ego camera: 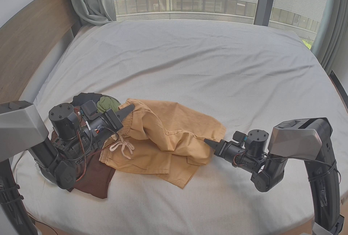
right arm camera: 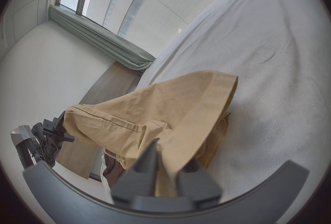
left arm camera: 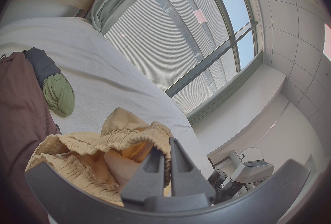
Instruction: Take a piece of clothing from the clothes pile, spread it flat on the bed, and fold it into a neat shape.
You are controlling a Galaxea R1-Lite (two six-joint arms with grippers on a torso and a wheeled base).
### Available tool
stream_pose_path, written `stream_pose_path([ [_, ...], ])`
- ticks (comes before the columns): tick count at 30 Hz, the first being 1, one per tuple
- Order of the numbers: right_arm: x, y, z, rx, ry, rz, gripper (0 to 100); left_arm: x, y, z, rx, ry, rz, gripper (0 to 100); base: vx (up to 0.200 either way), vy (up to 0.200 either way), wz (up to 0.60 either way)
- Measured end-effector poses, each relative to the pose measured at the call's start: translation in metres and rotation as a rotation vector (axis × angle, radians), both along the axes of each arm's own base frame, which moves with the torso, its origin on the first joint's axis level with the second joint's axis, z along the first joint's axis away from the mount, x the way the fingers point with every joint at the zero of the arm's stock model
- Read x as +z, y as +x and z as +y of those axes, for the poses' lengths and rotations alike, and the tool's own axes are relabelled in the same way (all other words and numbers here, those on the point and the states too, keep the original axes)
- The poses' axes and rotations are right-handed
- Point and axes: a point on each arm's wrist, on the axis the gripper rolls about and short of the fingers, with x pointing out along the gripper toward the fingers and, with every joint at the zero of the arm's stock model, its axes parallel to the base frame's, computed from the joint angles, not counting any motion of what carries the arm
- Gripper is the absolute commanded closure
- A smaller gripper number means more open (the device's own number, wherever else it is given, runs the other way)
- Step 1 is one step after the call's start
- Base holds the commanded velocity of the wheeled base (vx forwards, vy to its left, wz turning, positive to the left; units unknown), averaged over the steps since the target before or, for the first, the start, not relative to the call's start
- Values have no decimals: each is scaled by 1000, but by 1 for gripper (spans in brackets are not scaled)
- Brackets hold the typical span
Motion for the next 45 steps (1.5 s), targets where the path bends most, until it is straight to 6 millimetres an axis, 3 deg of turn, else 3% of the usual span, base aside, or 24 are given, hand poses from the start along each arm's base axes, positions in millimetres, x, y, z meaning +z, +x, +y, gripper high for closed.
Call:
stream_pose_path([
  [10, 23, -8, -12, -11, -12, -29, 100, 2, 0, 0, -1, -2, -5, 100, 0, 0, 0],
  [15, 54, -21, -21, -11, 1, -63, 100, 4, -1, 0, -2, -4, -11, 100, 0, 0, 0],
  [25, 96, -52, -42, -7, 7, -104, 100, 16, -7, 2, -8, -19, -39, 100, 0, 0, 0],
  [38, 128, -63, -81, -3, 32, -167, 100, 23, -11, 3, -10, -26, -55, 100, 0, 0, 0],
  [45, 137, -66, -89, -21, 36, -191, 100, 28, -14, 3, -13, -30, -67, 100, 0, 0, 0],
])
